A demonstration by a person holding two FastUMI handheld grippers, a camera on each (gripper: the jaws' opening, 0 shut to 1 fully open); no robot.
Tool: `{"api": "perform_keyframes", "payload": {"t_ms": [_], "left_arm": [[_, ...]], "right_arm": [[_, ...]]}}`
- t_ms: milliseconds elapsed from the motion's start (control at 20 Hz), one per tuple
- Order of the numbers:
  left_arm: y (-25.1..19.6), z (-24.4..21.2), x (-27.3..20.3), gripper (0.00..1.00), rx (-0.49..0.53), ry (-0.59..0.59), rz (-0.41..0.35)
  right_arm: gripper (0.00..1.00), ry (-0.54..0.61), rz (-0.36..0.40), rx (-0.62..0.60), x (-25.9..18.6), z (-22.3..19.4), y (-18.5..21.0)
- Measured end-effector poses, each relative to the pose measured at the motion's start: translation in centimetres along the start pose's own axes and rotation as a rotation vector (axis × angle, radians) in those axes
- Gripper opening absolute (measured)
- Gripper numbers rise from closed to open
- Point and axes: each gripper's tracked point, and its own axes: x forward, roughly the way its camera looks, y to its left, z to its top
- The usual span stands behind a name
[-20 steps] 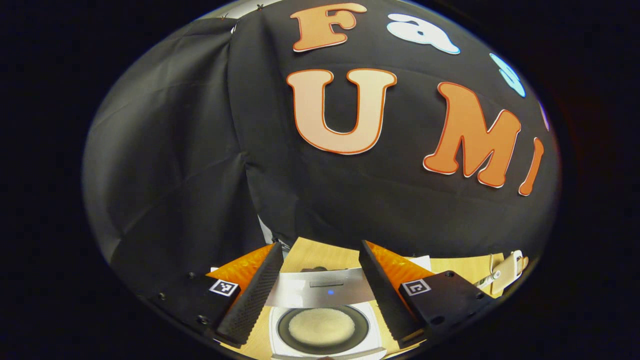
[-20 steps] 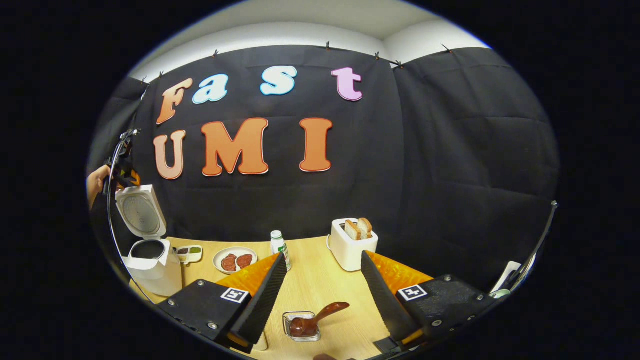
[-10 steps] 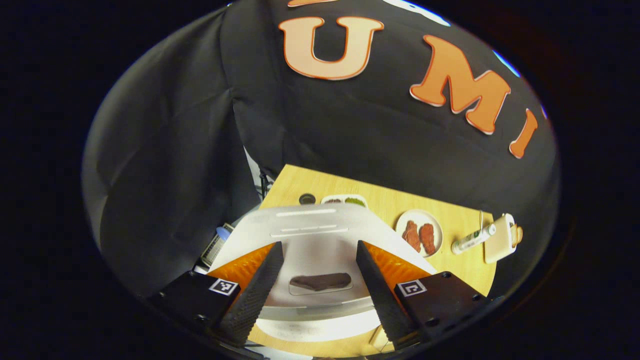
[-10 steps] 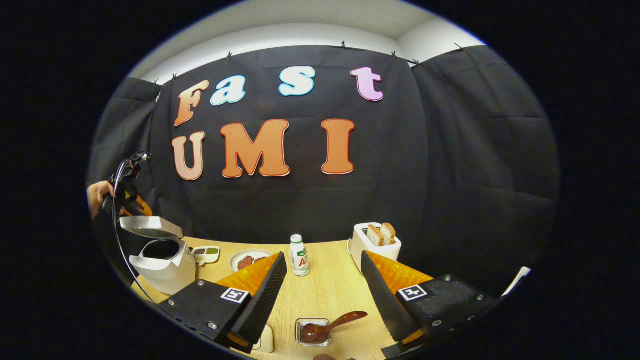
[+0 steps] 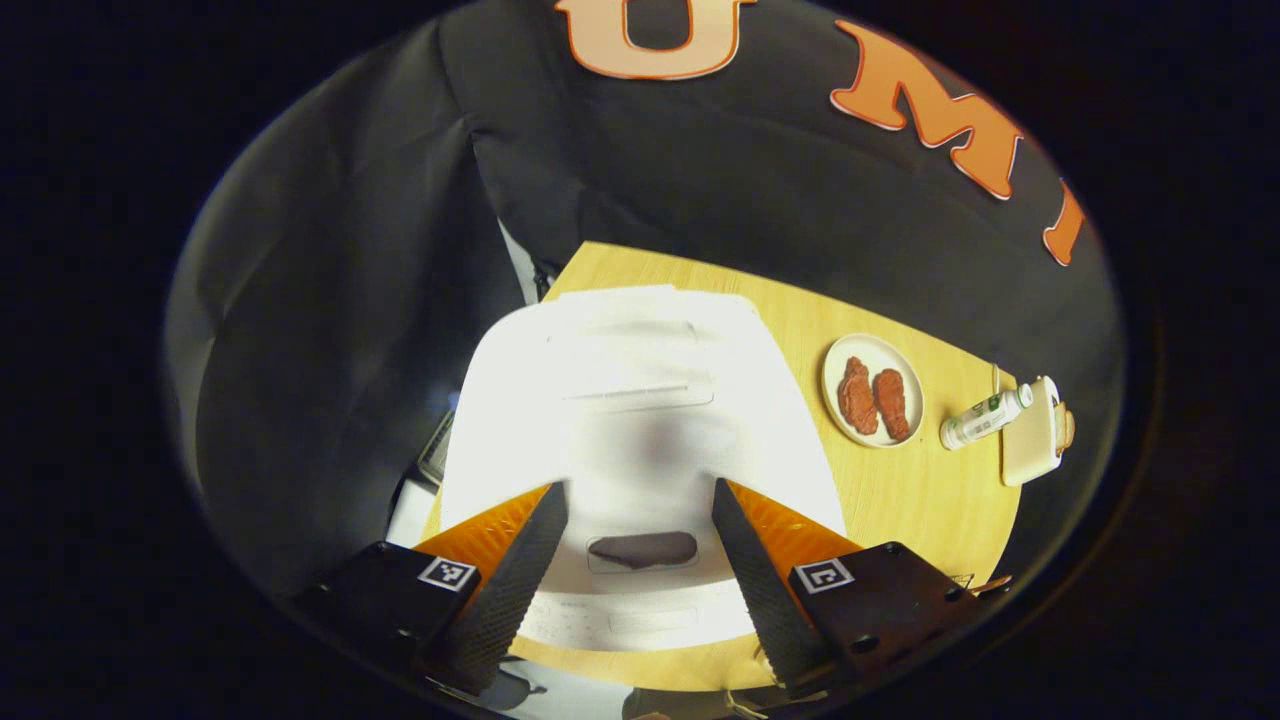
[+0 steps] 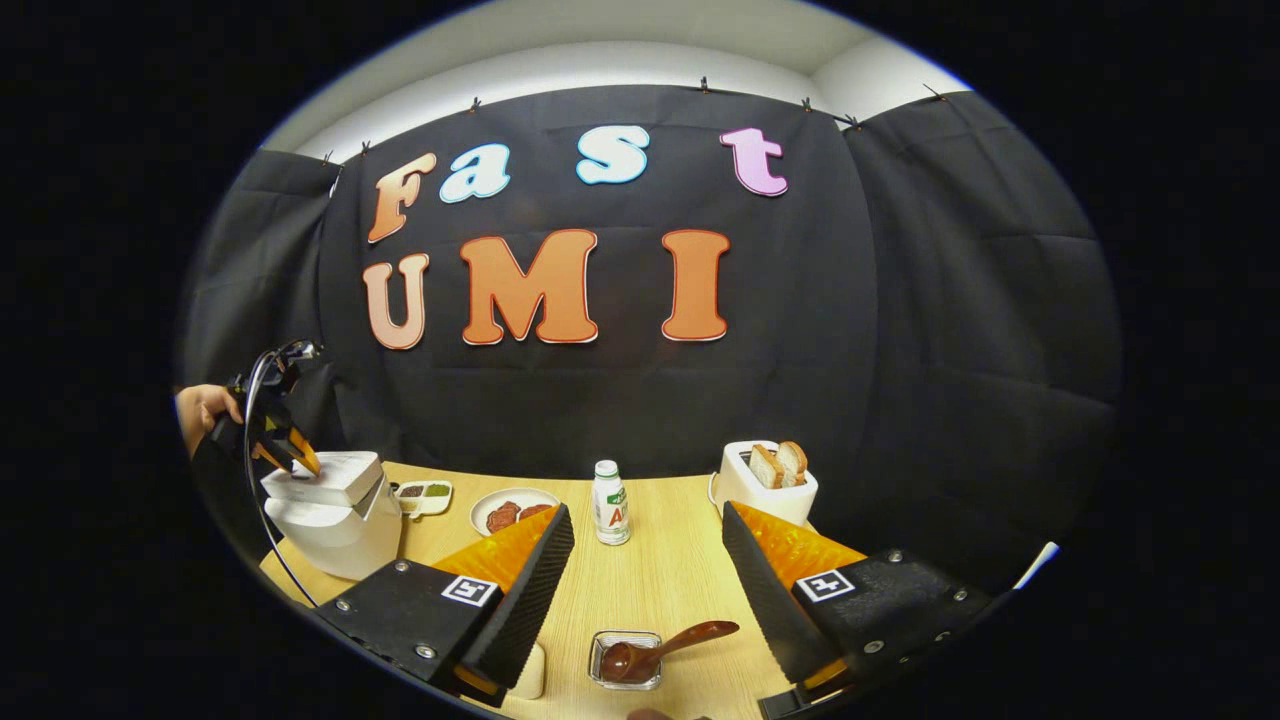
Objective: Close the left gripper, press the button to open the rice cooker; take a wooden spoon from the chopstick holder with the right hand, scoop a spoonful of rice and pour it into the rice cooker, then put the wooden spoon back into the chopstick holder.
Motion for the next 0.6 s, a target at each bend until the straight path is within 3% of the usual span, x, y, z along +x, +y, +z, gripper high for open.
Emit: {"api": "perform_keyframes", "payload": {"t_ms": [50, 300, 600], "left_arm": [[-0.1, -1.4, 0.7, 1.0, -0.014, 0.058, 0.007], [-0.4, -1.3, 0.4, 1.0, -0.014, 0.072, 0.017], [-0.8, -0.5, -0.1, 1.0, -0.022, -0.069, -0.012]], "right_arm": [[0.93, 0.003, 0.006, 0.002, -0.1, -0.2, 0.1], [0.93, 0.009, 0.019, -0.006, -0.2, -0.3, 0.5], [0.93, -0.015, 0.04, -0.012, 0.3, 1.1, 1.5]]}}
